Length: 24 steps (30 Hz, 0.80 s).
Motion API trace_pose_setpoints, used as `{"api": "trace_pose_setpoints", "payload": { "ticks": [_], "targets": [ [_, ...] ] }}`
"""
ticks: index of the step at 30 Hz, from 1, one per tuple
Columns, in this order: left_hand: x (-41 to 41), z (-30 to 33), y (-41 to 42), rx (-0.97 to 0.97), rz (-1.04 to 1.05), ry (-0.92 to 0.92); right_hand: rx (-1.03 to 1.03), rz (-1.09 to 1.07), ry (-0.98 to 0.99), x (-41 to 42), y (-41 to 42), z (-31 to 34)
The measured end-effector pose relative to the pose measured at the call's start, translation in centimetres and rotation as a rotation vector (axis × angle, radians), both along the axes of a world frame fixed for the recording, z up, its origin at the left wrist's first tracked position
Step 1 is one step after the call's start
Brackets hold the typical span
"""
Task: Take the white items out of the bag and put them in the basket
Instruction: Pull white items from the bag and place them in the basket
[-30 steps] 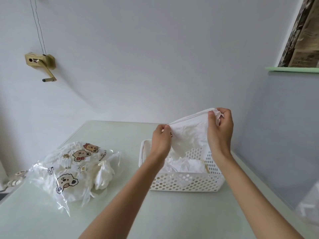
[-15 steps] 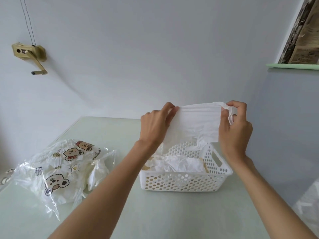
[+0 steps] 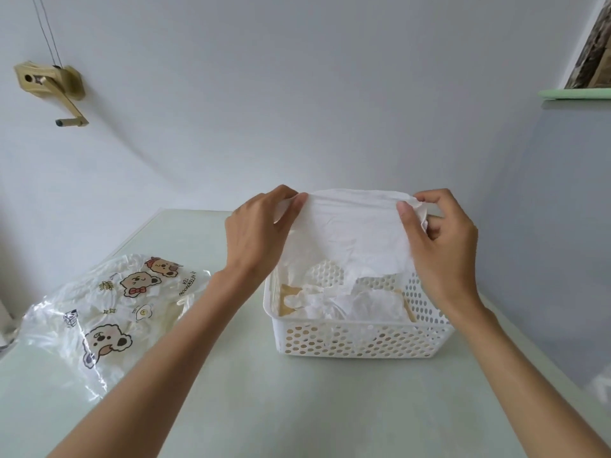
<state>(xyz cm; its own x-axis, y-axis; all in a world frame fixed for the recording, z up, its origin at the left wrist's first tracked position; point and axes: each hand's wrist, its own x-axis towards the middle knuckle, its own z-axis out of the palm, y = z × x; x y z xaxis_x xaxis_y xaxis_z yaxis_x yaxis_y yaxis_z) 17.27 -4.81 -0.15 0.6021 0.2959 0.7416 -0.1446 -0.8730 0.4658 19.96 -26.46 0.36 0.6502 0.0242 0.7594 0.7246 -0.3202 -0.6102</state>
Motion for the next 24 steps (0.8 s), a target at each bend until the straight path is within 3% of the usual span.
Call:
{"api": "trace_pose_setpoints", "payload": {
  "ticks": [2, 5, 8, 11, 16, 20, 24],
  "targets": [
    [0.8, 0.1, 0.7, 0.116, -0.021, 0.21, -0.102, 0.015, 0.181, 1.0, -0.2, -1.0],
    [3.2, -0.7, 0.1, 0.404, -0.109, 0.595, -0.434, -0.053, 0.499, 3.5, -1.3, -2.9],
    [5.7, -2.4, -1.9, 0.622, -0.193, 0.81, -0.749, -0.148, 0.687, 5.7, -2.5, -4.7],
    [7.6, -3.7, -3.4, 0.781, -0.196, 0.856, -1.036, -0.191, 0.707, 7.1, -2.7, -5.5],
    [8.8, -4.4, -4.4, 1.056, -0.168, 0.684, -1.269, -0.332, 0.518, 7.9, -2.0, -5.3],
    [8.7, -4.7, -4.2, 1.012, -0.186, 0.617, -1.328, -0.387, 0.443, 8.3, -1.7, -5.8],
    [7.7, -3.8, -3.9, 0.662, -0.239, 0.725, -1.381, -0.375, 0.432, 8.1, -1.9, -6.3]
  ]
}}
